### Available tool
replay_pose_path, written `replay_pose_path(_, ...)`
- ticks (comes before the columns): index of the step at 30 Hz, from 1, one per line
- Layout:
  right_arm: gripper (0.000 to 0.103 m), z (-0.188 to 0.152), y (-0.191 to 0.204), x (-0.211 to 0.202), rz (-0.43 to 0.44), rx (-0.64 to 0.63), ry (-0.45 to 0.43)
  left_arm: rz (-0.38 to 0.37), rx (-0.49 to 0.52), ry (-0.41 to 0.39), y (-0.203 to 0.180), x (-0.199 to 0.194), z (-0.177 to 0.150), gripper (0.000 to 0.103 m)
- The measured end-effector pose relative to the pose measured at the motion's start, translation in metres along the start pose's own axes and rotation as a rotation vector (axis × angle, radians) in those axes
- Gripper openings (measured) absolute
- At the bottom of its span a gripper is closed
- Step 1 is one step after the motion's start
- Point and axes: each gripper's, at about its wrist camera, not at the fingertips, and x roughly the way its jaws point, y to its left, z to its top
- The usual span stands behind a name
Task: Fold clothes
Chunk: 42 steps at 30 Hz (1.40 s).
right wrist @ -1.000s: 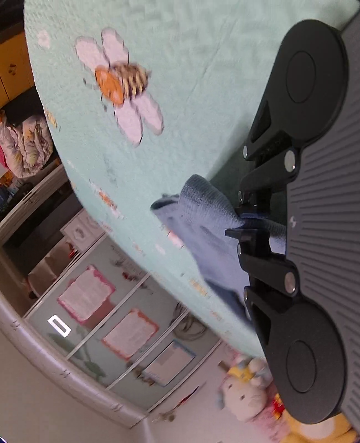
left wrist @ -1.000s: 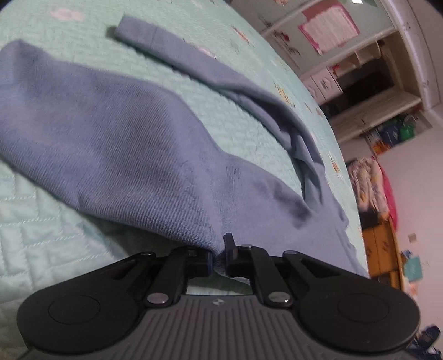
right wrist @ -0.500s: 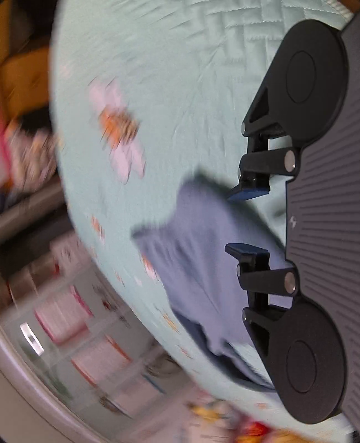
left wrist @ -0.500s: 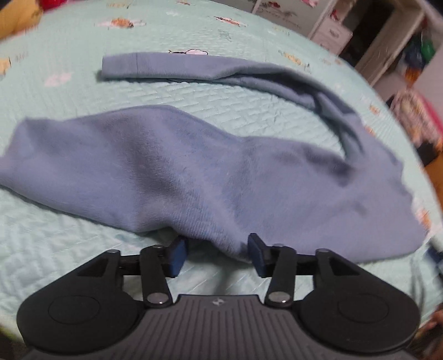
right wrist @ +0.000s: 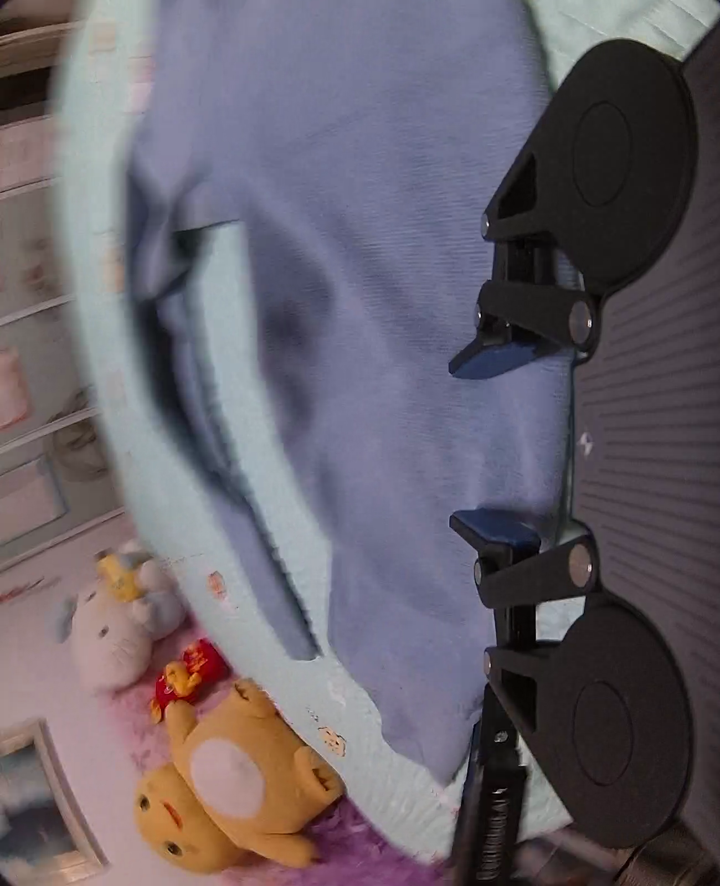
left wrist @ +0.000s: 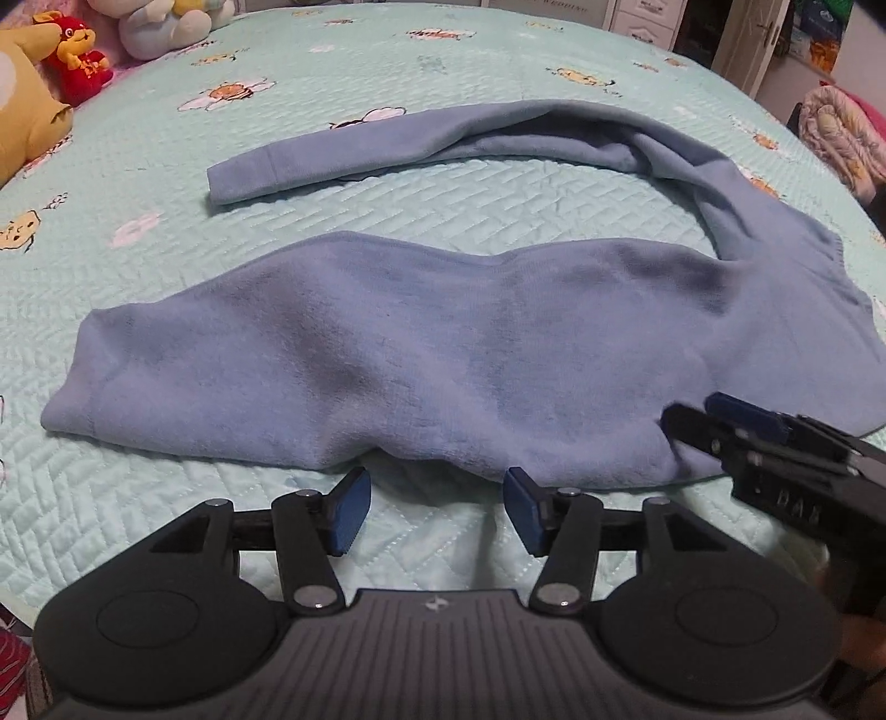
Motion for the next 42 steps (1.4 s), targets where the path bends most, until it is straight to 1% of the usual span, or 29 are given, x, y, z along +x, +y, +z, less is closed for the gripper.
replay_pose_path(2, 0.045, 0.005, 0.004, -0.007, 0.006, -0.01, 0.001, 0.017, 0.007, 0.0, 0.0, 0.0, 0.005, 0.057)
replay_pose_path(3, 0.04, 0.009, 0.005, -0.011, 0.018, -0.002, -0.013, 0.025, 0.011, 0.001, -0.001, -0.001, 0.007, 0.057)
replay_pose_path(6, 0.04, 0.022, 0.011, -0.022, 0.039, 0.003, -0.064, 0.041, 0.023, -0.02, -0.002, -0.002, 0.015, 0.059)
replay_pose_path(9, 0.04, 0.034, 0.014, -0.018, 0.078, 0.025, -0.1, 0.05, 0.03, -0.043, -0.002, -0.004, 0.021, 0.063)
replay_pose_path(11, 0.04, 0.034, 0.014, 0.0, 0.073, 0.009, -0.066, 0.021, 0.002, -0.034, 0.003, -0.004, 0.024, 0.064)
replay_pose_path(12, 0.04, 0.031, 0.011, 0.012, 0.067, 0.008, -0.032, -0.01, -0.027, -0.023, 0.008, -0.004, 0.025, 0.064)
replay_pose_path(13, 0.04, 0.025, 0.006, 0.024, 0.069, 0.03, 0.02, -0.051, -0.065, -0.007, 0.013, -0.003, 0.026, 0.064)
replay_pose_path(14, 0.039, 0.02, 0.002, 0.031, 0.078, 0.053, 0.037, -0.09, -0.105, 0.005, 0.02, -0.004, 0.027, 0.064)
replay_pose_path(15, 0.04, 0.018, 0.0, 0.028, 0.098, 0.072, 0.001, -0.121, -0.141, 0.007, 0.025, -0.005, 0.028, 0.064)
replay_pose_path(16, 0.04, 0.019, -0.002, 0.026, 0.107, 0.084, 0.004, -0.134, -0.16, -0.003, 0.028, -0.007, 0.03, 0.064)
replay_pose_path(18, 0.04, 0.023, -0.005, 0.021, 0.129, 0.122, 0.001, -0.139, -0.17, -0.039, 0.03, -0.012, 0.036, 0.065)
replay_pose_path(20, 0.04, 0.029, -0.008, 0.016, 0.173, 0.174, -0.021, -0.138, -0.16, -0.07, 0.028, -0.012, 0.044, 0.067)
replay_pose_path(22, 0.04, 0.035, -0.008, 0.011, 0.189, 0.185, -0.055, -0.149, -0.157, -0.073, 0.027, -0.005, 0.05, 0.07)
replay_pose_path(24, 0.04, 0.041, -0.007, 0.01, 0.195, 0.176, -0.076, -0.159, -0.149, -0.064, 0.026, 0.007, 0.053, 0.071)
replay_pose_path(26, 0.041, 0.037, -0.013, 0.021, 0.185, 0.192, -0.054, -0.147, -0.116, -0.039, 0.024, 0.028, 0.053, 0.072)
replay_pose_path(27, 0.041, 0.034, -0.017, 0.028, 0.176, 0.205, -0.035, -0.118, -0.102, -0.014, 0.025, 0.042, 0.051, 0.072)
replay_pose_path(28, 0.041, 0.031, -0.022, 0.036, 0.167, 0.218, -0.016, -0.1, -0.1, -0.006, 0.028, 0.05, 0.049, 0.072)
replay_pose_path(30, 0.035, 0.027, -0.033, 0.042, 0.183, 0.267, -0.011, -0.095, -0.105, -0.028, 0.034, 0.055, 0.045, 0.075)
replay_pose_path(31, 0.035, 0.029, -0.035, 0.04, 0.191, 0.281, -0.009, -0.095, -0.105, -0.029, 0.036, 0.055, 0.044, 0.075)
replay_pose_path(33, 0.037, 0.039, -0.031, 0.035, 0.195, 0.265, -0.001, -0.102, -0.114, -0.02, 0.039, 0.049, 0.045, 0.075)
replay_pose_path(36, 0.037, 0.056, -0.025, 0.031, 0.238, 0.243, -0.012, -0.122, -0.164, -0.059, 0.05, 0.045, 0.05, 0.075)
replay_pose_path(38, 0.037, 0.067, -0.021, 0.038, 0.264, 0.219, -0.002, -0.117, -0.159, -0.085, 0.057, 0.051, 0.055, 0.075)
replay_pose_path(40, 0.038, 0.077, -0.023, 0.056, 0.276, 0.206, 0.045, -0.102, -0.147, -0.096, 0.067, 0.067, 0.061, 0.074)
replay_pose_path(41, 0.038, 0.081, -0.027, 0.068, 0.264, 0.203, 0.068, -0.098, -0.159, -0.107, 0.074, 0.071, 0.063, 0.068)
replay_pose_path(42, 0.038, 0.081, -0.035, 0.081, 0.219, 0.2, 0.083, -0.096, -0.184, -0.118, 0.081, 0.07, 0.065, 0.062)
